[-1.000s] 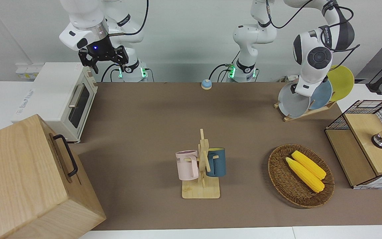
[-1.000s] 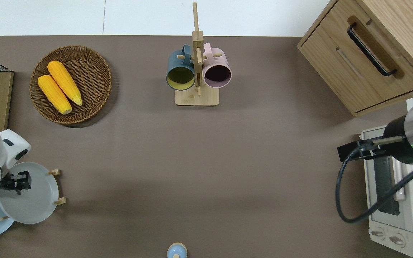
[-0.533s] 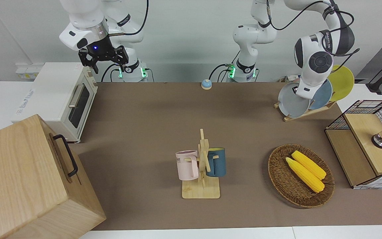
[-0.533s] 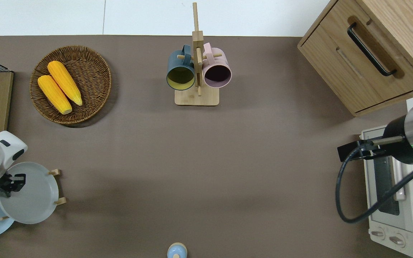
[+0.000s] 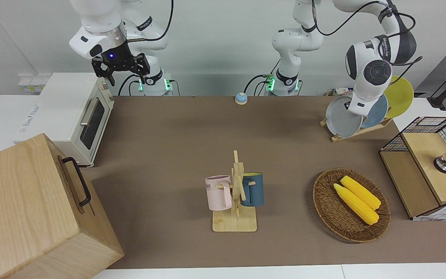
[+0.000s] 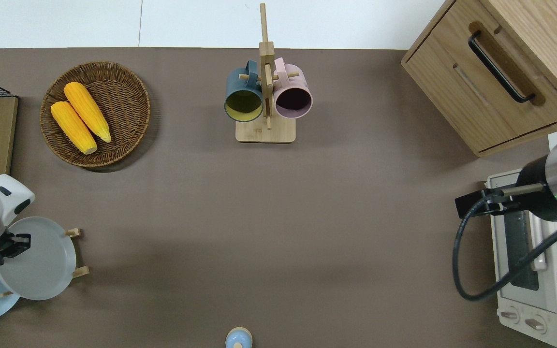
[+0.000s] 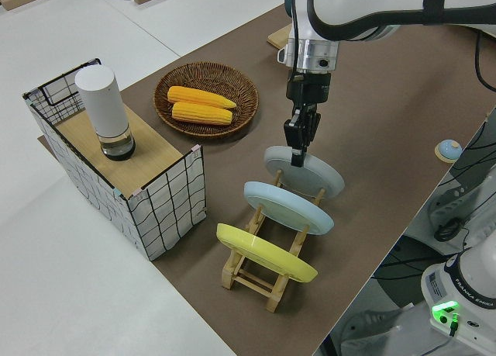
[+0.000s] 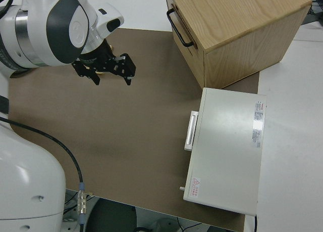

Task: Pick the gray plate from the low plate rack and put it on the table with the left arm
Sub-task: 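Lift the gray plate out of the rack with the left gripper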

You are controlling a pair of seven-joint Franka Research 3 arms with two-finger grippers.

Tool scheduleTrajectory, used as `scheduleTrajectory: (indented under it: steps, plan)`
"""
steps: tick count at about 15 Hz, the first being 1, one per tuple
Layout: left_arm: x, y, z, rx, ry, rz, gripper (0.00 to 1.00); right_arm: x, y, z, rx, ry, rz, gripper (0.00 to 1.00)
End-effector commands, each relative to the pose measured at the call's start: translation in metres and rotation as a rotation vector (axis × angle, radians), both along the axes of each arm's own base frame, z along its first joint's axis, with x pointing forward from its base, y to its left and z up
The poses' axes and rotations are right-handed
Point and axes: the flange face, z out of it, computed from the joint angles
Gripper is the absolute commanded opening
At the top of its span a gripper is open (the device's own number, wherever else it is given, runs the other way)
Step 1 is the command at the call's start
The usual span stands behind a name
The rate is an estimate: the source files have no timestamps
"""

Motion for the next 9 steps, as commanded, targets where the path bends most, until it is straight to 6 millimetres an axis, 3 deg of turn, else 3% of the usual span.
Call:
scheduleTrajectory:
  steps: [1, 6, 9]
  plan:
    - [0.005, -0.001, 0.04, -0.01, -0.033, 0.025, 0.0, -0.003, -0.004, 0.004, 0.001, 0.005, -0.005, 0.99]
    - [0.006, -0.023, 0.087, 0.005, -0.033, 0.026, 0.0, -0.003, -0.004, 0.004, 0.002, 0.005, -0.005, 0.99]
    - [0.007, -0.045, 0.089, -0.125, -0.061, 0.048, 0.0, -0.003, -0.004, 0.004, 0.002, 0.005, -0.005, 0.987]
